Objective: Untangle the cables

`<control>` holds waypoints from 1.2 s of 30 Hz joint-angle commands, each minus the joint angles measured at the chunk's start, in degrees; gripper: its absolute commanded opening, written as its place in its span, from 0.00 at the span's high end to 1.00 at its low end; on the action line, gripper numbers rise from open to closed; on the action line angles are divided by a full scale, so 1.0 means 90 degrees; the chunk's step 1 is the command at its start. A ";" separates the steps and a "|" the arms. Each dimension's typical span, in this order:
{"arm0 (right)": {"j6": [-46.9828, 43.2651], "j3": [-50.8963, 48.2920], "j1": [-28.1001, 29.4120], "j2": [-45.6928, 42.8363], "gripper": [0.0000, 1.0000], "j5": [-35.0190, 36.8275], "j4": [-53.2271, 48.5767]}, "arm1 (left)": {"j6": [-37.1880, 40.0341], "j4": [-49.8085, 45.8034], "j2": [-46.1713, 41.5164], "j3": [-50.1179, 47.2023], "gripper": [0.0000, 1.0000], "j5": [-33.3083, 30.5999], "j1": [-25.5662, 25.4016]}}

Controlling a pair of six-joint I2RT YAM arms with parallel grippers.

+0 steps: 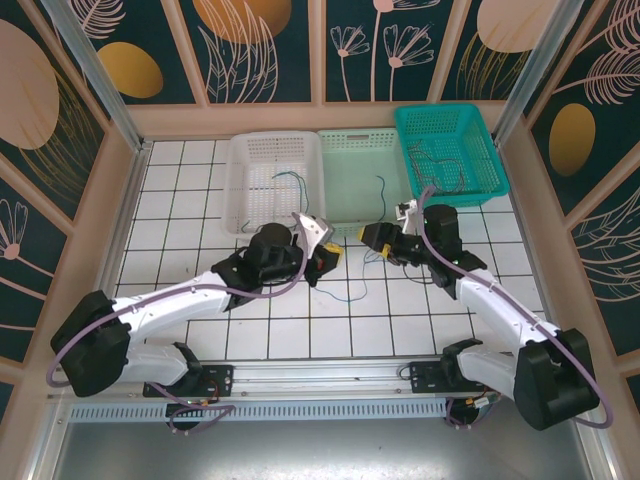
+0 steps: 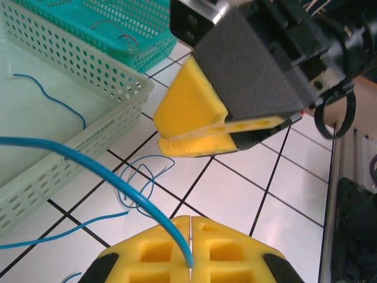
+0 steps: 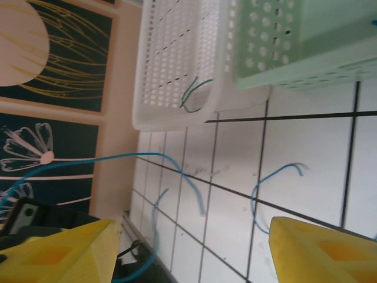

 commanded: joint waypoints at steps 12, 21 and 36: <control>0.0831 0.0368 0.0281 0.0903 0.29 -0.1432 0.1171 | 0.1302 -0.1000 0.0394 0.0734 0.94 -0.0768 -0.0300; 0.1025 0.0468 0.0507 0.1321 0.29 -0.1831 0.1421 | 0.1858 -0.1317 0.0597 0.0971 0.93 -0.1143 -0.0424; 0.1192 0.0660 0.0728 0.2007 0.34 -0.1650 0.2127 | 0.2269 -0.1178 0.0825 0.1112 0.91 -0.0845 -0.0658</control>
